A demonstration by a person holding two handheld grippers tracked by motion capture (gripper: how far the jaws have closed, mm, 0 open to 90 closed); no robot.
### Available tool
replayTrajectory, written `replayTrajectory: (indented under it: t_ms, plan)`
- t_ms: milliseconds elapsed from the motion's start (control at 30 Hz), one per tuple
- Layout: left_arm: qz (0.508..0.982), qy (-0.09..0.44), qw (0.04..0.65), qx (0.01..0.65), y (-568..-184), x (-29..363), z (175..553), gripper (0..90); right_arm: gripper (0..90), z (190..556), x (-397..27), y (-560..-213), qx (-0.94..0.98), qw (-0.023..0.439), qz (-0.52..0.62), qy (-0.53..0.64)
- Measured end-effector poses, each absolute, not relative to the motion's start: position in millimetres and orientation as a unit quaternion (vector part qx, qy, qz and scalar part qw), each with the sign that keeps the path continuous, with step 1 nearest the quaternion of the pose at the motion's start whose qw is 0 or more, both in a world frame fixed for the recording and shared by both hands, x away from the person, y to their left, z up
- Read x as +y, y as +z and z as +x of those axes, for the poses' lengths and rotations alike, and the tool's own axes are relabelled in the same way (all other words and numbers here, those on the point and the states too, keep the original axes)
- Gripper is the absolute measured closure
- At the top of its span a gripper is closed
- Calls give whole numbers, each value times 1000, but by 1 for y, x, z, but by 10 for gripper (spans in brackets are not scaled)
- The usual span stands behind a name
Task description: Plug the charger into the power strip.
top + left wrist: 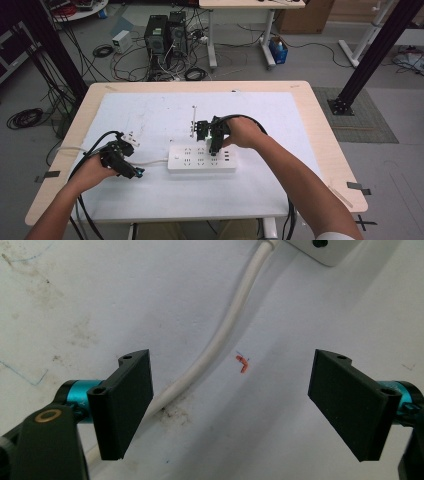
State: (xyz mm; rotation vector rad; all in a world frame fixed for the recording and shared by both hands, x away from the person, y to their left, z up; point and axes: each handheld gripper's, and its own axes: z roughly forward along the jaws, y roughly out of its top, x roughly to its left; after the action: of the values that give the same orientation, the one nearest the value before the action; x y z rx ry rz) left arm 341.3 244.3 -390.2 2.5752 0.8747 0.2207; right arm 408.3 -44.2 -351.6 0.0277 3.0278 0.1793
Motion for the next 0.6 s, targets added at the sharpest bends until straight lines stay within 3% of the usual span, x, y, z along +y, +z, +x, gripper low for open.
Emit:
replayTrajectory:
  t_ms: [600]
  plan:
    - [920, 73, 225, 313, -393, 245, 342, 183, 625, 409, -29, -356, 999, 46, -2, -7]
